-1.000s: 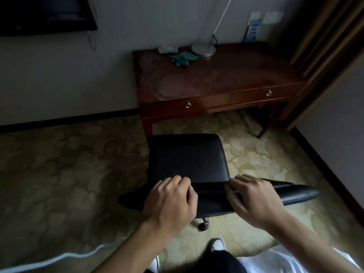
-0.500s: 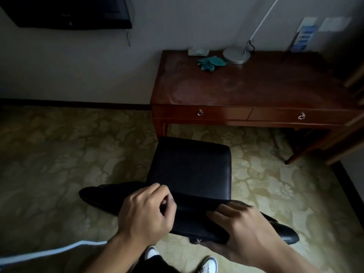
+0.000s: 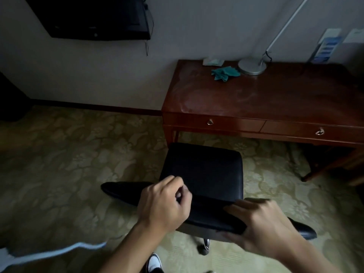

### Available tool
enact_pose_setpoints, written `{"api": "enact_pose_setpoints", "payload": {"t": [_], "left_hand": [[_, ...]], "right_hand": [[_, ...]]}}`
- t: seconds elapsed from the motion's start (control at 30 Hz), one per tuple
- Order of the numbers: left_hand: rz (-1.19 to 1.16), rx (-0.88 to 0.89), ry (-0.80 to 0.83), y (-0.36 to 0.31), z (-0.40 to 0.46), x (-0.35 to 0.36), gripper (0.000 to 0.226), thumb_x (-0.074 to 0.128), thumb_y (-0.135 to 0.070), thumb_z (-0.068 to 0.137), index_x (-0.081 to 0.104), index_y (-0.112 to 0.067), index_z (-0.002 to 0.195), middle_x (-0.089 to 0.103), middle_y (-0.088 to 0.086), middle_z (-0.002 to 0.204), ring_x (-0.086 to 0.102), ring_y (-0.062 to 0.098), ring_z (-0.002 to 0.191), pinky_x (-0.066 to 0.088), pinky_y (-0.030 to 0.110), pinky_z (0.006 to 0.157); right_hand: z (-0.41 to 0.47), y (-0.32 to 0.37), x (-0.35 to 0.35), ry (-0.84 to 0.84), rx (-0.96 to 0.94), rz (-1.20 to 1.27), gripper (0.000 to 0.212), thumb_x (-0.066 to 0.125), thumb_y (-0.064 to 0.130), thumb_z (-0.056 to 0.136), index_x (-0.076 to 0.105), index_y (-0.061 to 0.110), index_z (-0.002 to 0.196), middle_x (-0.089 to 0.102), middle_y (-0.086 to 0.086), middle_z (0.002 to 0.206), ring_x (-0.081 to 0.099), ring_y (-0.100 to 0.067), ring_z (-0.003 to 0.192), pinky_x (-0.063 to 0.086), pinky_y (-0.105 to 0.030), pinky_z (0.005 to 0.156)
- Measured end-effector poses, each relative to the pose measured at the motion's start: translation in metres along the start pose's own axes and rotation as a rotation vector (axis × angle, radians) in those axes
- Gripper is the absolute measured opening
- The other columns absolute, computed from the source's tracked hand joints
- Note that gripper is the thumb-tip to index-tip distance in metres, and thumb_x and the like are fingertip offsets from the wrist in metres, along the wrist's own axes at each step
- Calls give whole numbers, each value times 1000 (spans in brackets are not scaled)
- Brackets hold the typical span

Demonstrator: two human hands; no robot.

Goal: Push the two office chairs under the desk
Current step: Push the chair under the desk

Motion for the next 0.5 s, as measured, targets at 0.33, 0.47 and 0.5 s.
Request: {"api": "enact_pose_setpoints", "payload": {"t": [0.33, 0.47, 0.5], "left_hand": [[154, -71, 162, -37, -13, 44, 29, 43, -39, 84, 60, -22, 68, 63, -7, 68, 60, 15, 64, 29, 26, 51], [185, -175, 157, -34, -9, 44, 25, 50, -37, 85, 61, -22, 69, 68, -5, 72, 63, 19, 66, 28, 27, 52], [187, -196, 150, -33, -9, 44, 25, 51, -37, 85, 61, -21, 67, 68, -5, 71, 63, 20, 65, 27, 27, 52]], "right_hand": [[-59, -22, 1, -115, 205, -73, 68, 33, 76, 84, 72, 22, 96, 67, 8, 78, 64, -17, 68, 52, -30, 54], [-64, -27, 6, -150, 211, -135, 64, 41, 75, 84, 71, 20, 98, 66, 8, 79, 62, -16, 67, 51, -31, 56], [-62, -28, 7, -150, 203, -141, 62, 43, 75, 83, 70, 21, 95, 66, 8, 77, 61, -17, 66, 51, -32, 56]]}}
Point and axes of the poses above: each hand's wrist, its own z-axis towards the middle knuckle, its own x-axis out of the palm, y = z × x, the point moved 6 cm from there along z, towards the middle knuckle
